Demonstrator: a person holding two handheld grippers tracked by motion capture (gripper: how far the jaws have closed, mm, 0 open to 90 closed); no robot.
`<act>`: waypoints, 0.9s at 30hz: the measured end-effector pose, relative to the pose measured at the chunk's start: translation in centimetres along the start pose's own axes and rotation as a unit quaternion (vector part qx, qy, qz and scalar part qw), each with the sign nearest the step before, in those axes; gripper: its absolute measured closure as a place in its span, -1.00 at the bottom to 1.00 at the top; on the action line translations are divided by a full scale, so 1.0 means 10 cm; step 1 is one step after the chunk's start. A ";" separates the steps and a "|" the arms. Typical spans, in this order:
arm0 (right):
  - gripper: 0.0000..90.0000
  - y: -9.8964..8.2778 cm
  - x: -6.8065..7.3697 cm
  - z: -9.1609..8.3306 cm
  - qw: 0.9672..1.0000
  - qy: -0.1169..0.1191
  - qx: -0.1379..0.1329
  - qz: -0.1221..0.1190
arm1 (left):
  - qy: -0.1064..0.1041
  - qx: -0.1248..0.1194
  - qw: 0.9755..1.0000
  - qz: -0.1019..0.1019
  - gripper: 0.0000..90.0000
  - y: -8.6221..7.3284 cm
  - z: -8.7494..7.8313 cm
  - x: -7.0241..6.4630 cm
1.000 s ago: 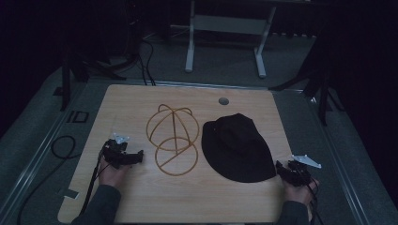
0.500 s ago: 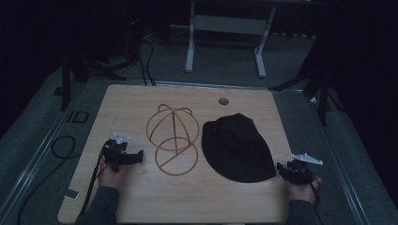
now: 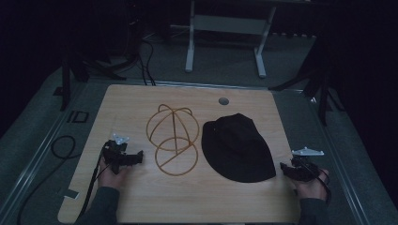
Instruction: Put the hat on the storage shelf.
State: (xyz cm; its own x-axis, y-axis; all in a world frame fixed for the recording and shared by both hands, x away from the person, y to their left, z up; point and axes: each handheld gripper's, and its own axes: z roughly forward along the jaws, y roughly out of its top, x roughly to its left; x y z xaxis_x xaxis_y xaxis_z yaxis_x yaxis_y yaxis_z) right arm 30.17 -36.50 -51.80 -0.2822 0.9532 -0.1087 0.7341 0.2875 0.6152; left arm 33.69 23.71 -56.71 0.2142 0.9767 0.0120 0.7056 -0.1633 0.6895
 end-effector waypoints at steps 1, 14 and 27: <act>0.14 0.02 0.01 -0.02 1.000 0.002 0.003 -0.004 | 0.000 0.000 1.000 0.000 -0.97 0.00 0.00 0.00; 0.25 0.38 0.18 -0.29 0.996 0.036 0.031 -0.071 | -0.001 0.001 1.000 0.001 -0.97 0.00 -0.01 0.00; 0.24 0.73 0.29 -0.49 0.989 0.063 0.053 -0.124 | -0.001 0.001 1.000 0.001 -0.97 -0.01 -0.01 0.00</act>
State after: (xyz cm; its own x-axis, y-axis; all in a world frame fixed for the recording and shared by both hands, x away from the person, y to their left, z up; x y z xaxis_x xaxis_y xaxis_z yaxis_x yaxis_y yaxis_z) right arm 31.72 -32.07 -43.79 -0.5316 0.8346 -0.1445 0.6915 0.5262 0.4949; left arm 33.60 23.71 -56.70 0.2165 0.9762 0.0124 0.7063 -0.1654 0.6883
